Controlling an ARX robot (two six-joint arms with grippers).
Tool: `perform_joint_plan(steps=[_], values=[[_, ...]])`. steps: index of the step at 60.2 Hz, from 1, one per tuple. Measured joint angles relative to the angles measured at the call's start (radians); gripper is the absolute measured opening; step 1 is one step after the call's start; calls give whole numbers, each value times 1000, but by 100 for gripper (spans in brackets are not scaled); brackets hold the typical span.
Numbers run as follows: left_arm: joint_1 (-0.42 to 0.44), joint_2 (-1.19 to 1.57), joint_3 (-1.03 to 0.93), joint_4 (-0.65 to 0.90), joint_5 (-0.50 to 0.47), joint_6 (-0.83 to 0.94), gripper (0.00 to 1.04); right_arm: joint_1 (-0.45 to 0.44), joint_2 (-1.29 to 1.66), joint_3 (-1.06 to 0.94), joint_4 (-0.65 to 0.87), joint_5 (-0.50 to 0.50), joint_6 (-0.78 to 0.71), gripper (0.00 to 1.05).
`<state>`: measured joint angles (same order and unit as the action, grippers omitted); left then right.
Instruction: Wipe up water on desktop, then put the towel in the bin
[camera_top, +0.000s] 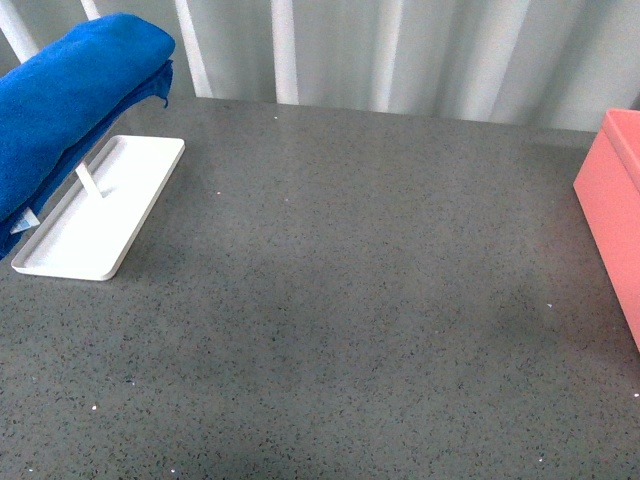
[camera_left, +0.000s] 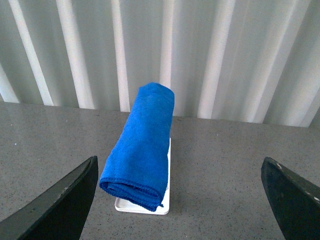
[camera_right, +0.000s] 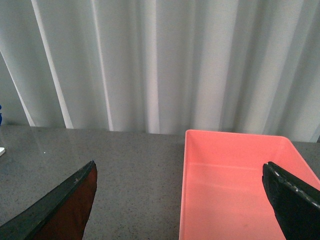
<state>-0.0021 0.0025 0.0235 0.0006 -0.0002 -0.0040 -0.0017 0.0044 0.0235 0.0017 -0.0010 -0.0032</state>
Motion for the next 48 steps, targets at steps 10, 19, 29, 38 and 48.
perform_joint_plan(steps=[10, 19, 29, 38, 48], values=[[0, 0, 0, 0, 0, 0, 98, 0, 0, 0, 0, 0, 0, 98], [0, 0, 0, 0, 0, 0, 98, 0, 0, 0, 0, 0, 0, 98], [0, 0, 0, 0, 0, 0, 98, 0, 0, 0, 0, 0, 0, 98], [0, 0, 0, 0, 0, 0, 98, 0, 0, 0, 0, 0, 0, 98], [0, 0, 0, 0, 0, 0, 98, 0, 0, 0, 0, 0, 0, 98]])
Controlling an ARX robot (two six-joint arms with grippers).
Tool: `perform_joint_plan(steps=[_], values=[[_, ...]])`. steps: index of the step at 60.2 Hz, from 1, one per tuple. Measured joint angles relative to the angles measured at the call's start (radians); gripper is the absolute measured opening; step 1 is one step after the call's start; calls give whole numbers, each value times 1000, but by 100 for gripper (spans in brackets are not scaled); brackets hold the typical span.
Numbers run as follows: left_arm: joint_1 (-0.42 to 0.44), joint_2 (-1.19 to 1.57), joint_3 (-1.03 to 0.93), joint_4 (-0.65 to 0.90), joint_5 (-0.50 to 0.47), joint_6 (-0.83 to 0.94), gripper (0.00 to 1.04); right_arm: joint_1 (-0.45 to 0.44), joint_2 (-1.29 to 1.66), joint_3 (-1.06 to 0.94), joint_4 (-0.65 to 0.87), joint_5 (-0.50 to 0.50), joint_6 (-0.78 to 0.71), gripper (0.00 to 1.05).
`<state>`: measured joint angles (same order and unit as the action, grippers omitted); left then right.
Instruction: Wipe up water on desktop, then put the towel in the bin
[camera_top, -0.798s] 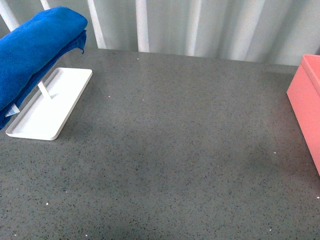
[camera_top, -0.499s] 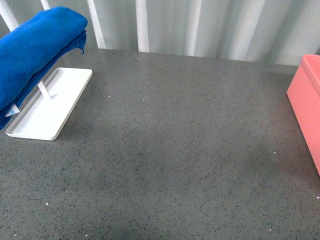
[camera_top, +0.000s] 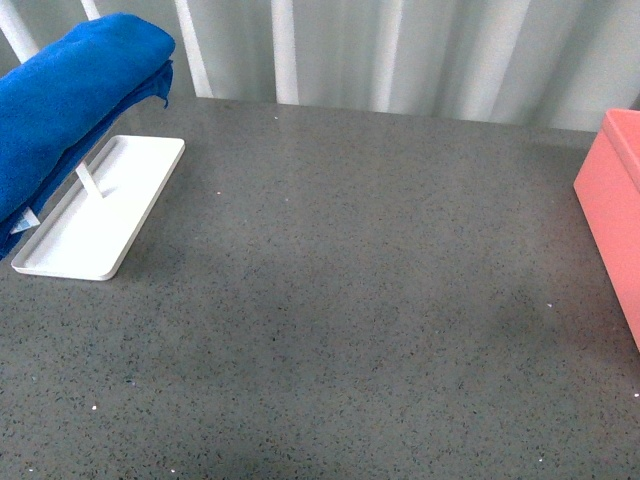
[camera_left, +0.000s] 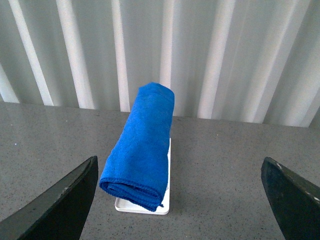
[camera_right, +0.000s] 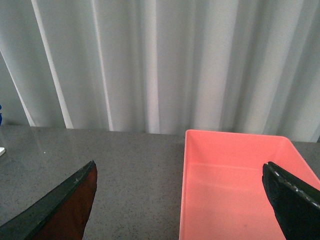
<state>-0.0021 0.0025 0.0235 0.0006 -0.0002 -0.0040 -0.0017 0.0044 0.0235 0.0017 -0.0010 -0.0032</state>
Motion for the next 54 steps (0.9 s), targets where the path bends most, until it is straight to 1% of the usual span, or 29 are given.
perform_joint_plan(steps=[14, 15, 16, 17, 18, 19, 22, 26, 28, 33, 36, 39, 44, 49, 54], values=[[-1, 2, 1, -2, -1, 0, 98, 0, 0, 0, 0, 0, 0, 98], [-13, 21, 11, -36, -40, -12, 98, 0, 0, 0, 0, 0, 0, 98], [-31, 47, 35, -100, -100, -34, 98, 0, 0, 0, 0, 0, 0, 98], [-42, 66, 49, -137, -126, -39, 98, 0, 0, 0, 0, 0, 0, 98], [-65, 111, 80, -202, -178, -58, 98, 0, 0, 0, 0, 0, 0, 98], [-85, 162, 111, -259, -210, -75, 98, 0, 0, 0, 0, 0, 0, 98], [-119, 283, 172, -306, -290, -88, 98, 0, 0, 0, 0, 0, 0, 98], [-125, 404, 232, -245, -274, -79, 98, 0, 0, 0, 0, 0, 0, 98], [-119, 473, 269, -183, -265, -60, 98, 0, 0, 0, 0, 0, 0, 98], [-87, 649, 371, -26, -219, -16, 98, 0, 0, 0, 0, 0, 0, 98], [-64, 764, 441, 42, -169, 11, 98, 0, 0, 0, 0, 0, 0, 98], [-49, 889, 508, 87, -159, 42, 98, 0, 0, 0, 0, 0, 0, 98], [-24, 1104, 657, 73, -90, 72, 98, 0, 0, 0, 0, 0, 0, 98], [-13, 1287, 782, 23, -67, 117, 98, 0, 0, 0, 0, 0, 0, 98], [-10, 1466, 930, -63, -40, 163, 98, 0, 0, 0, 0, 0, 0, 98]])
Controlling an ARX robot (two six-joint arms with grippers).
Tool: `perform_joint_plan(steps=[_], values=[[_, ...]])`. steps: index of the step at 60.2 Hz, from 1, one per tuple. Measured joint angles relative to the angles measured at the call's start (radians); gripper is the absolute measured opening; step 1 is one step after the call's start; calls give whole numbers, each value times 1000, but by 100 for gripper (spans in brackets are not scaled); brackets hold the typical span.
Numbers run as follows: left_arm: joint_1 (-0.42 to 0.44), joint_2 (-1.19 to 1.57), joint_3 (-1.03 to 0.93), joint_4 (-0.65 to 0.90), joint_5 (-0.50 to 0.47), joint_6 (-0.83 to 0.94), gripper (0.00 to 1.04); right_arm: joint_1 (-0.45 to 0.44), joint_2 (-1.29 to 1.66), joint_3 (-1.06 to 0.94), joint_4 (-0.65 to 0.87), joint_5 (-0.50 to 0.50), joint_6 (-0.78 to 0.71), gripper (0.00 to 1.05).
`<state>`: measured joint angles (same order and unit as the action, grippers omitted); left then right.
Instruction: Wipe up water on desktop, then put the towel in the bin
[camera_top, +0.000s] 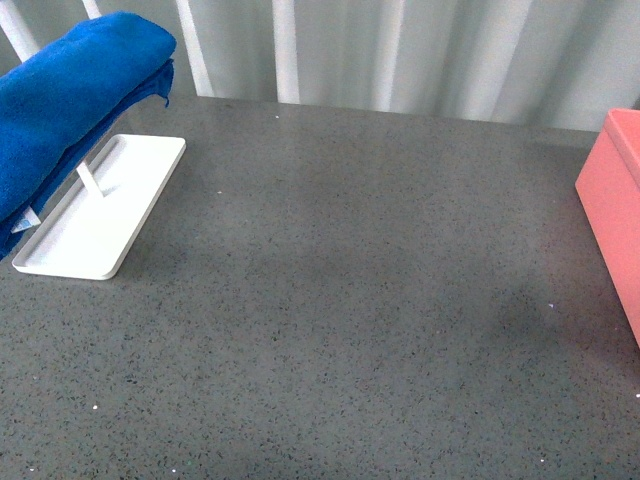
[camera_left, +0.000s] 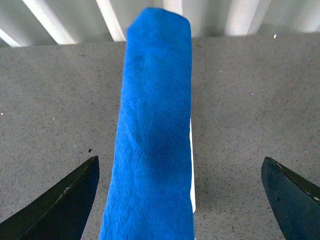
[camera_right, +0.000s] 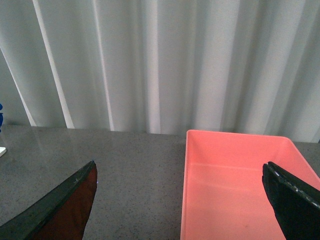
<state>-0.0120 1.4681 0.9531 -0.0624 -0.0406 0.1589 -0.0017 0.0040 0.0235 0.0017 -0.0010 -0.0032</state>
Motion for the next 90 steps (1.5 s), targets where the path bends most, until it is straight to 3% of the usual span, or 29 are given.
perform_joint_plan(steps=[10, 21, 40, 64, 80, 90], values=[[3, 229, 223, -157, 27, 95, 98, 0, 0, 0, 0, 0, 0, 98], [9, 375, 368, -208, -8, 157, 98, 0, 0, 0, 0, 0, 0, 98], [45, 548, 599, -308, -40, 40, 98, 0, 0, 0, 0, 0, 0, 98], [42, 681, 708, -338, -40, -4, 98, 0, 0, 0, 0, 0, 0, 98], [55, 681, 710, -337, -47, -2, 46, 0, 0, 0, 0, 0, 0, 98], [62, 679, 710, -337, -43, -3, 22, 0, 0, 0, 0, 0, 0, 98]])
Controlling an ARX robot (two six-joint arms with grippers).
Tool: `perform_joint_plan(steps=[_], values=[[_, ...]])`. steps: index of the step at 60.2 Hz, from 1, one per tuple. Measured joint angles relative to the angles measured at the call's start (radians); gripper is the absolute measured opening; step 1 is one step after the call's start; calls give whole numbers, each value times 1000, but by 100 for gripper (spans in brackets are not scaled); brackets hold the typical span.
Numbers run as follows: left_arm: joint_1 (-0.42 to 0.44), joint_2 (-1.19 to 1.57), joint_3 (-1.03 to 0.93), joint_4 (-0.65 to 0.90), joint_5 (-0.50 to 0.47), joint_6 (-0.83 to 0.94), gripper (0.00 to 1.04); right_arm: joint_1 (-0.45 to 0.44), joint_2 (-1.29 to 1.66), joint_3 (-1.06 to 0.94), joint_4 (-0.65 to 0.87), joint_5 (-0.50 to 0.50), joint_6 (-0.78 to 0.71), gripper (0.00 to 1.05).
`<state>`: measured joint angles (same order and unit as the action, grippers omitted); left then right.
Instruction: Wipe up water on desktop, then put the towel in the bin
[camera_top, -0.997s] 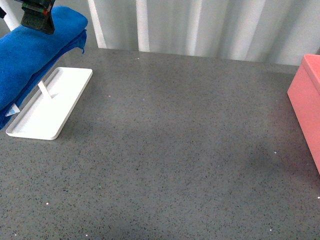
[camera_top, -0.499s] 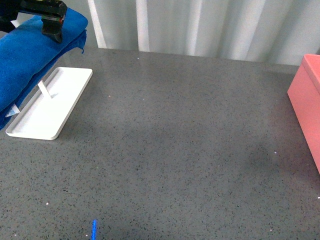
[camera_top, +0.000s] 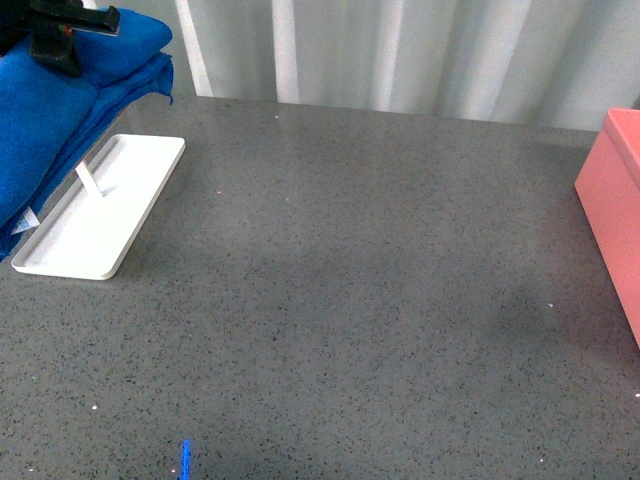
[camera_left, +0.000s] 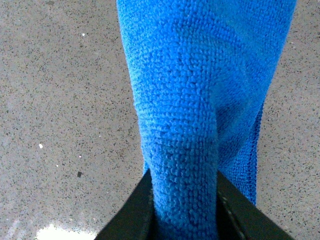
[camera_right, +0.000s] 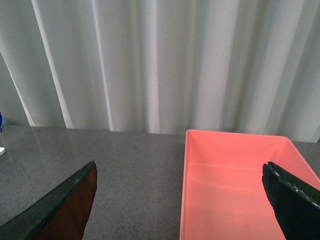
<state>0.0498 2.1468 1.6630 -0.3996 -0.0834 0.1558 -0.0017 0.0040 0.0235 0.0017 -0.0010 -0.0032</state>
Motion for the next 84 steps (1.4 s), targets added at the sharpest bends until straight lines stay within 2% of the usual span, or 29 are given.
perform_joint_plan(steps=[6, 19, 36, 48, 64, 72, 84], values=[[-2, -12, -4, 0, 11, 0, 5, 0, 0, 0, 0, 0, 0, 98], [-12, -62, -6, -2, 20, -2, 5, 0, 0, 0, 0, 0, 0, 98], [-49, -219, 8, -14, 107, -33, 5, 0, 0, 0, 0, 0, 0, 98], [-193, -436, -135, 83, 220, -152, 5, 0, 0, 0, 0, 0, 0, 98], [-407, -468, -311, 260, 335, -320, 5, 0, 0, 0, 0, 0, 0, 98], [-453, -469, -377, 356, 428, -403, 5, 0, 0, 0, 0, 0, 0, 98], [-516, -524, -531, 459, 418, -474, 5, 0, 0, 0, 0, 0, 0, 98]])
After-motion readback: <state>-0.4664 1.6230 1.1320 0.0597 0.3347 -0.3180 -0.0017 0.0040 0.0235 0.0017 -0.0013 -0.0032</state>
